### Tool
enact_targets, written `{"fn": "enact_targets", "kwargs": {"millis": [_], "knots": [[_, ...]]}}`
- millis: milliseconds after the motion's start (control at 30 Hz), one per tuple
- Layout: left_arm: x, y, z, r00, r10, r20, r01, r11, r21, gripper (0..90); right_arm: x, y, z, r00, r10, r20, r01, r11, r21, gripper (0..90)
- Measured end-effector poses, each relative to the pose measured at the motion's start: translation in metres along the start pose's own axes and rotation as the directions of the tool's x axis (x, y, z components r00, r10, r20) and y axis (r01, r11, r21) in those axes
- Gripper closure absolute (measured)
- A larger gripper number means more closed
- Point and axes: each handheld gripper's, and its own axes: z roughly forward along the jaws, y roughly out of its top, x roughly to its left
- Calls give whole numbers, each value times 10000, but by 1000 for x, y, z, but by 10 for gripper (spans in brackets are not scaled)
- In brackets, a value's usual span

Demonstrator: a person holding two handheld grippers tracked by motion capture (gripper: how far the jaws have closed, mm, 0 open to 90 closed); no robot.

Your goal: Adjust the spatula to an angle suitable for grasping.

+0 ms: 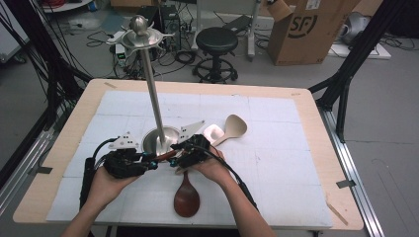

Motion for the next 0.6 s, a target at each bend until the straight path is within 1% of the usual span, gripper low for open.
{"fn": "enact_targets", "kwargs": {"millis": [33, 67, 100, 200, 233, 267, 300, 400, 500, 600], "knots": [[0, 0, 0, 10000, 0, 0, 0, 10000, 0, 722, -1, 0, 1, 9995, -220, -221, 216, 9997, -147, 485], [0, 0, -1, 10000, 2, -41, -3, 9999, -103, 718, 0, 1, -1, 10000, -67, -49, 66, 9999, -87, 495], [0, 0, -1, 10000, 2, -41, -3, 9999, -103, 711, 0, 1, -1, 10000, -67, -49, 66, 9999, -87, 495], [0, 0, -3, 10000, 18, 40, -17, 9999, -167, 611, 0, 2, -4, 10000, -60, -60, 58, 9996, -263, 526], [0, 0, -4, 10000, 49, 31, -48, 9997, -233, 587, 0, 2, -6, 10000, 29, -50, -31, 9996, -271, 531], [0, 0, -4, 10000, 49, 31, -48, 9997, -233, 566, -1, 2, -6, 10000, 12, -80, -14, 9995, -324, 534], [-1, 0, -6, 10000, 76, -13, -76, 9996, -275, 566, -1, 2, -6, 10000, 12, -80, -14, 9995, -324, 534], [0, 0, -9, 9999, 113, -81, -117, 9990, -424, 485, -2, 2, -10, 9999, 110, -43, -112, 9990, -432, 546], [1, -1, -11, 9999, 117, -91, -121, 9988, -470, 454, -3, 3, -12, 10000, -12, 7, 13, 9987, -506, 556], [1, -2, -13, 9998, 136, -121, -143, 9983, -566, 428, -2, 3, -15, 10000, 23, -4, -24, 9989, -467, 564]]}}
